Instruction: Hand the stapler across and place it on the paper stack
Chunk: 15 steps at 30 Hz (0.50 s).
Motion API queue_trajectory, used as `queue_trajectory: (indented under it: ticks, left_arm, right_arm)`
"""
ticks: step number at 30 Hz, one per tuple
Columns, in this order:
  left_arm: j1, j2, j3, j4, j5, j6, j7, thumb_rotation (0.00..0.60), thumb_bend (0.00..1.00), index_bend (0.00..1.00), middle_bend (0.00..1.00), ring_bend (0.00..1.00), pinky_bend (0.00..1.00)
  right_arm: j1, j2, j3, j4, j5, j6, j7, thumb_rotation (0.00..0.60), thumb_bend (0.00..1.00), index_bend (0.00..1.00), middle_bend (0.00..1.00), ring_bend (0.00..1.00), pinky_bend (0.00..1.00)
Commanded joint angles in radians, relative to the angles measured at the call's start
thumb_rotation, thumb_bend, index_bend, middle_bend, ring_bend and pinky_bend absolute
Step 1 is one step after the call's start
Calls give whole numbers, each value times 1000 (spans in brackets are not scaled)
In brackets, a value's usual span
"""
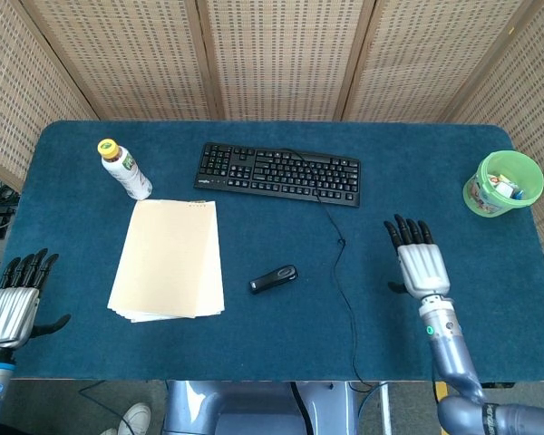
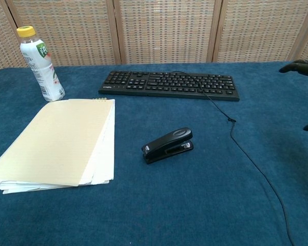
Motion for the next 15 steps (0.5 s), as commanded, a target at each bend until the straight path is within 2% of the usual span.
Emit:
queue_trajectory:
  ticks: [1,4,8,15]
  left_arm:
    - [-1,3,-1,-7,-2,-2,-2,600,199,0,0,0,0]
    - [0,4,-5,-12,0,6,-7,600,198,12,0,0,0]
    - [-8,-4,-26,-43,-3,17,-13,600,240,98,0,0,9]
    - [-87,-5,-96,-172,-110,-67,102,600,275,198,4,31,100]
  right_arm:
    - [-116,59,-83,44,-137,54,171,600,129,18,0,0,0]
    - [-166,64,-111,81,-200,94,234,600,129,27,0,0,0]
    - [-230,58,-137,138,-278,143,328,600,128,36,0,0,0]
    - [-259,53,-114,192,-303,122,391,600,128,46,0,0,0]
